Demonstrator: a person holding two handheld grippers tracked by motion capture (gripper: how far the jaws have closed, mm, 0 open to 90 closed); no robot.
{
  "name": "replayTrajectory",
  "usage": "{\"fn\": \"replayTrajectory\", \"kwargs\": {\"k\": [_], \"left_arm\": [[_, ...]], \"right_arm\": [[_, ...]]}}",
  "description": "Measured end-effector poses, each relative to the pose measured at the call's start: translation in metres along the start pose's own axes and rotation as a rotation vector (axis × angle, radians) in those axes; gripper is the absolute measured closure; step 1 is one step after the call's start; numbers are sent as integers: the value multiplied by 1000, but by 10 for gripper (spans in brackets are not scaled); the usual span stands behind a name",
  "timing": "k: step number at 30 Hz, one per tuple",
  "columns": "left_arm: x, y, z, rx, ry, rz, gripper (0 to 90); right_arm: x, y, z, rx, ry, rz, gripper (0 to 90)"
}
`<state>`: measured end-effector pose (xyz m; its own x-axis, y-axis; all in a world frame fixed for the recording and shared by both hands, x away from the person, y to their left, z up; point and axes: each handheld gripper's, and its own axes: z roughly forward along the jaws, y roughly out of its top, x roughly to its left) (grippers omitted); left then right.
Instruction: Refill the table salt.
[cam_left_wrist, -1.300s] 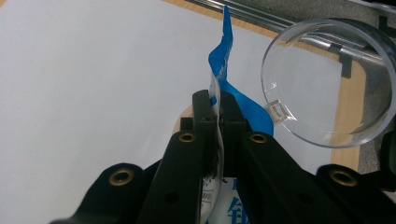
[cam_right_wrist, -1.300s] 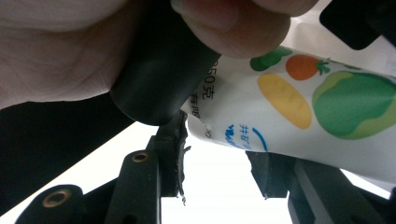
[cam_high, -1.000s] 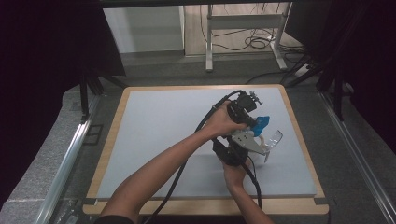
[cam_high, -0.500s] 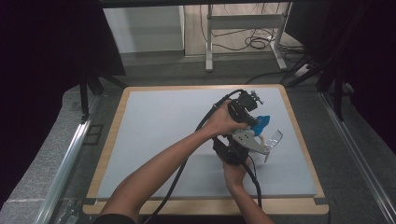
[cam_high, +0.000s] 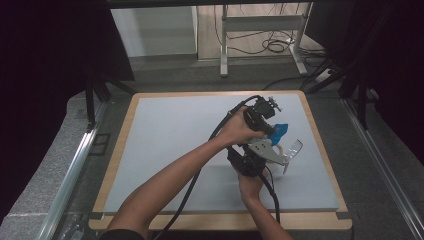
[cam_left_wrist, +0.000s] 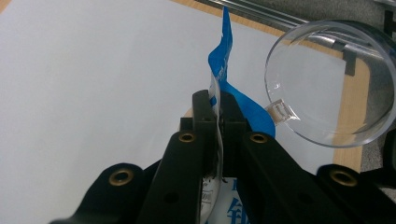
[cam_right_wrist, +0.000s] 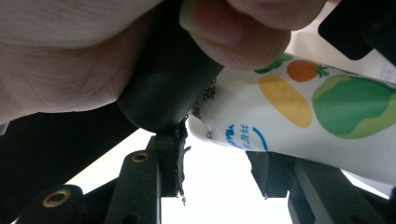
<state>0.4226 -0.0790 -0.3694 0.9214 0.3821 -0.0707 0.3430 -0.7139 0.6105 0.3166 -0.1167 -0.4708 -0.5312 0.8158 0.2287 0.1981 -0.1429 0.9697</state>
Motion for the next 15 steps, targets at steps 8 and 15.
{"fn": "replayTrajectory", "kwargs": {"k": [8, 15], "left_arm": [[0, 0, 2, 1, -3, -1, 890], [0, -1, 4, 3, -6, 0, 890]], "right_arm": [[0, -1, 0, 0, 0, 0, 595], [-2, -3, -1, 4, -1, -1, 595]]}}
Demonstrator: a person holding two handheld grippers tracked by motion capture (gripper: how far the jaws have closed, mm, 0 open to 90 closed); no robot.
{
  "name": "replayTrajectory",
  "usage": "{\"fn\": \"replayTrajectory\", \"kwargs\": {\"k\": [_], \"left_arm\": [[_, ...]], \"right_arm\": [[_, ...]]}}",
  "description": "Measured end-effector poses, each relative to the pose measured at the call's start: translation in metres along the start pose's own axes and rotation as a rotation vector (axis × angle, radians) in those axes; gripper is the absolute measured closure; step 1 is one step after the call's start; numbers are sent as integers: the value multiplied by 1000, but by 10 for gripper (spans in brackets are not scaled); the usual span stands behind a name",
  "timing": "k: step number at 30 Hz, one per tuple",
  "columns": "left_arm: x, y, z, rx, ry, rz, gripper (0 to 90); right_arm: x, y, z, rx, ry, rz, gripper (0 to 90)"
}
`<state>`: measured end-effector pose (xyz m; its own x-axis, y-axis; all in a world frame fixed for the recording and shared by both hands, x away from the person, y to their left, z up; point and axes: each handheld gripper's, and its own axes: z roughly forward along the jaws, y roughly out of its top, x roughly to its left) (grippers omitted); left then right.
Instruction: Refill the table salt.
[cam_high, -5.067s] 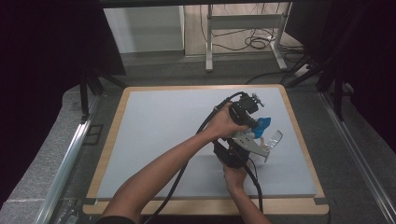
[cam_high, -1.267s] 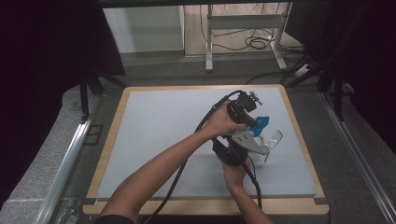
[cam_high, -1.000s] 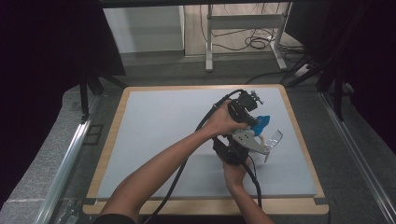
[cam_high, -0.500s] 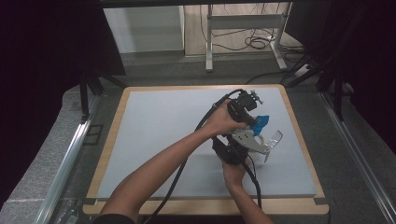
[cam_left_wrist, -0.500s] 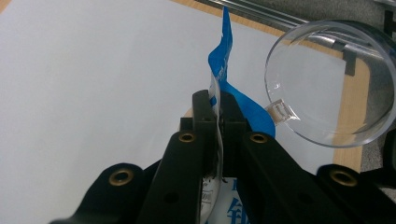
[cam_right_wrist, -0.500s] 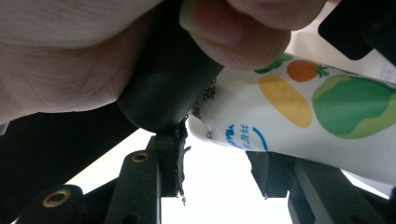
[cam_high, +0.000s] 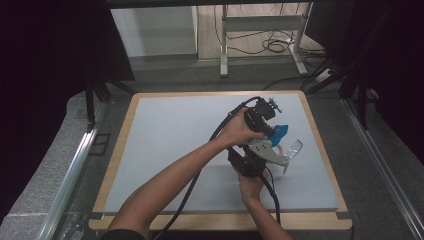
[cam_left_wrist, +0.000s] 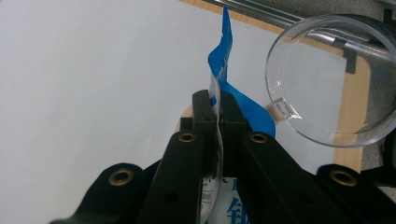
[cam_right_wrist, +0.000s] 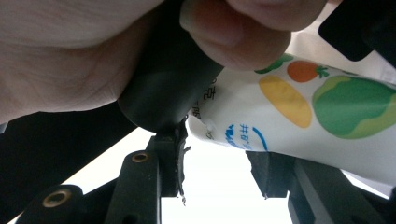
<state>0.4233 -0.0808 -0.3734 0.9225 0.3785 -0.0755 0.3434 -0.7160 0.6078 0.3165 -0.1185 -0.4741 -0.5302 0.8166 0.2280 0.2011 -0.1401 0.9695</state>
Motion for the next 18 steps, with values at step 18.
{"fn": "replayTrajectory", "kwargs": {"k": [18], "left_arm": [[2, -3, 4, 9, -4, -2, 890]], "right_arm": [[0, -5, 1, -1, -4, 9, 595]]}}
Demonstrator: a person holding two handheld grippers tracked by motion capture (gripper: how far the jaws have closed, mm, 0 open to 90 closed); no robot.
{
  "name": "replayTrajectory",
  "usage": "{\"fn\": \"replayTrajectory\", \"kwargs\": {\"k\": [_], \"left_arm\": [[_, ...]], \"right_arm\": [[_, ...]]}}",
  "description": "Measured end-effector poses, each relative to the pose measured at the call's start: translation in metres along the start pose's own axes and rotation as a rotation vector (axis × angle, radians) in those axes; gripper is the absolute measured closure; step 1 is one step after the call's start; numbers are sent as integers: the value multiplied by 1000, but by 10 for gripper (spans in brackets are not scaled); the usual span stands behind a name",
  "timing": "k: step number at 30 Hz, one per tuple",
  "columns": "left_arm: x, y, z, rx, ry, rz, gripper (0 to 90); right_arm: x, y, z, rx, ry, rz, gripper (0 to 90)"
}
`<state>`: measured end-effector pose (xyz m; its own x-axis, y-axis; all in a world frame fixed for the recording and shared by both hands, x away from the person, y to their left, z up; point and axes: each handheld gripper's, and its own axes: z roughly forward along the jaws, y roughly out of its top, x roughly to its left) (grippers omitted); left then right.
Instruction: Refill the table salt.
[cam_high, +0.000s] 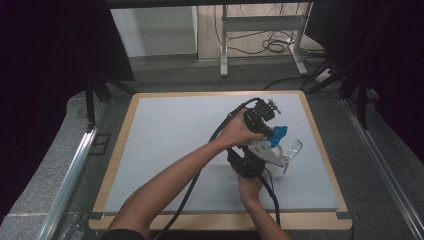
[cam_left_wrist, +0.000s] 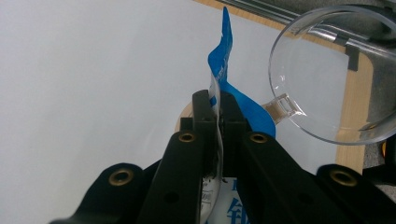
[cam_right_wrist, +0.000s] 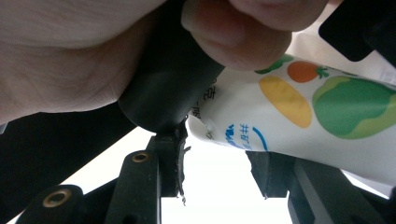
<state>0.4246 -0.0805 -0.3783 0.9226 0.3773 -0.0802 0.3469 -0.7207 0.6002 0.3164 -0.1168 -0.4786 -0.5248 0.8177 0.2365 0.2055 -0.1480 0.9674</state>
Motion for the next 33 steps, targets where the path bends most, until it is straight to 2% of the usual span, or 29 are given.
{"fn": "replayTrajectory", "kwargs": {"k": [33], "left_arm": [[1, -1, 1, 2, 0, 0, 889]], "right_arm": [[-1, -2, 0, -2, 5, 3, 597]]}}
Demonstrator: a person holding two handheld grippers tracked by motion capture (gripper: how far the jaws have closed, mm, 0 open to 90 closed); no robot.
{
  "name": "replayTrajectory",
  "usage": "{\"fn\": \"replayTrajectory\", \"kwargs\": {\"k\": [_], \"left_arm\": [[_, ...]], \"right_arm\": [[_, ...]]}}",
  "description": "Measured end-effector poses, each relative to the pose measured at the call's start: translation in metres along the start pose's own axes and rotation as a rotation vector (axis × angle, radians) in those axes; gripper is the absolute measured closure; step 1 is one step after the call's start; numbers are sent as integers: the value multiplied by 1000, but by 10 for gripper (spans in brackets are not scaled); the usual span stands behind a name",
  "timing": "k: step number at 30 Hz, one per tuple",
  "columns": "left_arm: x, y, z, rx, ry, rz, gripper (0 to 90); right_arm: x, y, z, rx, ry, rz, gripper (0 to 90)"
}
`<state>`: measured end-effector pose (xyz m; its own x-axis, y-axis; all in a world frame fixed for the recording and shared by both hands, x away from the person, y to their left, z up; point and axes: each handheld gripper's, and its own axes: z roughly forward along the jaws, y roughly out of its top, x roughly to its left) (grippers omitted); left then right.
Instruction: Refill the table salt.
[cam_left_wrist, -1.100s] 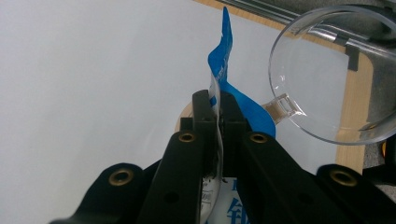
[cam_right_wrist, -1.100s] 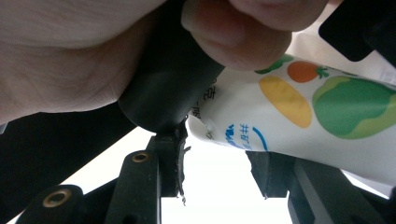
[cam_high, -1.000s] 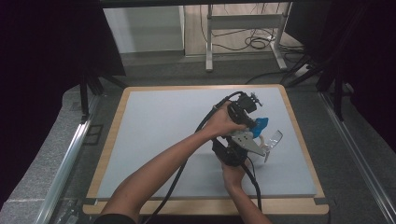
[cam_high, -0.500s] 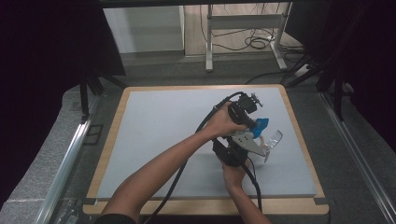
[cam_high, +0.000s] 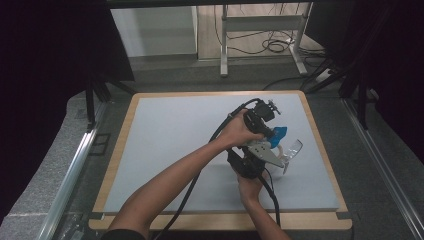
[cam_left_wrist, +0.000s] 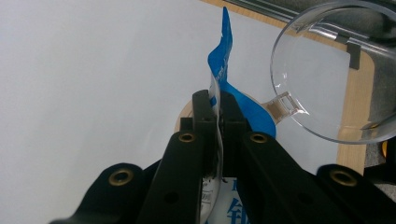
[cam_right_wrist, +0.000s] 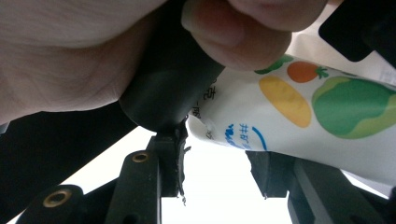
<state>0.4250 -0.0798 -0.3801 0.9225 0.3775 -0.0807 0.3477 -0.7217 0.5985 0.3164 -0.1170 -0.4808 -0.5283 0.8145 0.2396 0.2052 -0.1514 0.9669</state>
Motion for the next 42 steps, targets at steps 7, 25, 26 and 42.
{"fn": "replayTrajectory", "kwargs": {"k": [7, 25, 26, 42], "left_arm": [[1, -2, -2, -1, 3, -5, 889], [2, -3, -4, -8, 4, -10, 889], [2, -3, -4, -8, 4, -13, 889], [1, -3, -2, -3, 2, -8, 889]], "right_arm": [[2, 0, 2, 1, 5, 0, 597], [4, 0, 3, 2, 10, -3, 597], [4, 0, 3, 2, 10, -3, 597], [3, 0, 2, 5, 9, -2, 598]]}}
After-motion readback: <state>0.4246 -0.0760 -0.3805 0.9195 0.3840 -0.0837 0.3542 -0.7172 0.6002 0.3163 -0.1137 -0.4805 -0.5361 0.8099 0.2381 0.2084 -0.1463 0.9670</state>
